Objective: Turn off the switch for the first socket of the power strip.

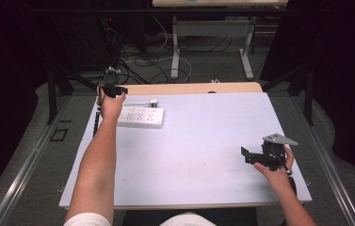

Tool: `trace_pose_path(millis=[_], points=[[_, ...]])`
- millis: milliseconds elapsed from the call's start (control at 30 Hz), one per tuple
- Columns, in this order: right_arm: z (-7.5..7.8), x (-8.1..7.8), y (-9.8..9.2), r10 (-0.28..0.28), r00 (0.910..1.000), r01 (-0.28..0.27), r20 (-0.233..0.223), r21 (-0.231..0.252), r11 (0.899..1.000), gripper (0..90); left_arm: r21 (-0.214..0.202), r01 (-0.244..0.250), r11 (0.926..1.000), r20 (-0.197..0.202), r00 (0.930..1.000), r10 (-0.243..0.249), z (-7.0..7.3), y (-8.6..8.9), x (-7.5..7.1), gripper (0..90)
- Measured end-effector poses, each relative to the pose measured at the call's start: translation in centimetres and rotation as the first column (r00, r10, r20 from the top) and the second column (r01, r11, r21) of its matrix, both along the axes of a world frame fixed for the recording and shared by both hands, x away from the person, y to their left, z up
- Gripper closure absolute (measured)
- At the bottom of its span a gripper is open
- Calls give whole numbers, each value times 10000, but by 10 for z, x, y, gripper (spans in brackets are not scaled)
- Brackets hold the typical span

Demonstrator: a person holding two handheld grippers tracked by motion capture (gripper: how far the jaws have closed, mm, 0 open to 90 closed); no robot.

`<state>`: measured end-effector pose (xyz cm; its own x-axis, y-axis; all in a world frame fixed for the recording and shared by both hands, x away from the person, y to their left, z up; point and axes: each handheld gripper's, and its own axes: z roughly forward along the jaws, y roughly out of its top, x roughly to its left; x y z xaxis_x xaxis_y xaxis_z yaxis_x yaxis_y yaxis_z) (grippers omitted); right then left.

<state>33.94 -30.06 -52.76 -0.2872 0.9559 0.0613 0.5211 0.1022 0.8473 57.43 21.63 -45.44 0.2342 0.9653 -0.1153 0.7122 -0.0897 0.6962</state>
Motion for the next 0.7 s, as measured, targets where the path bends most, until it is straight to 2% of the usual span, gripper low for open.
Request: trace_pose_path(millis=[233,267,300,400,567,600,633,667,700], points=[[0,0,0,79,10000,-79,-5,-18,10000,21,88,284,9996,-103,9995,-284,-10,-6,4,900],[0,0,0,94,9999,-94,-57,34,10000,21,206,437,9988,-269,9987,-431,-10,-6,5,900],[0,0,0,26,10000,-26,-23,51,10000,21,241,406,9989,-186,9990,-401,-13,-7,5,900],[0,0,0,31,10000,-31,-20,52,10000,21,294,522,9982,-419,9978,-509,-17,-9,6,900],[0,0,0,112,9999,-111,-55,35,9999,21,266,484,9985,-476,9978,-471,-26,-14,7,900],[0,0,0,117,9999,-117,-63,43,9999,21,386,572,9976,-480,9973,-553,-27,-15,8,900],[0,0,0,117,9999,-117,-63,43,9999,21,522,702,9962,-659,9956,-667,-27,-15,8,900],[0,0,0,101,9999,-101,-86,79,9999,21,494,695,9964,-751,9950,-657,-28,-16,8,900],[0,0,0,112,9999,-112,-71,53,9999,21,579,665,9961,-636,9960,-628,-31,-17,8,900]])
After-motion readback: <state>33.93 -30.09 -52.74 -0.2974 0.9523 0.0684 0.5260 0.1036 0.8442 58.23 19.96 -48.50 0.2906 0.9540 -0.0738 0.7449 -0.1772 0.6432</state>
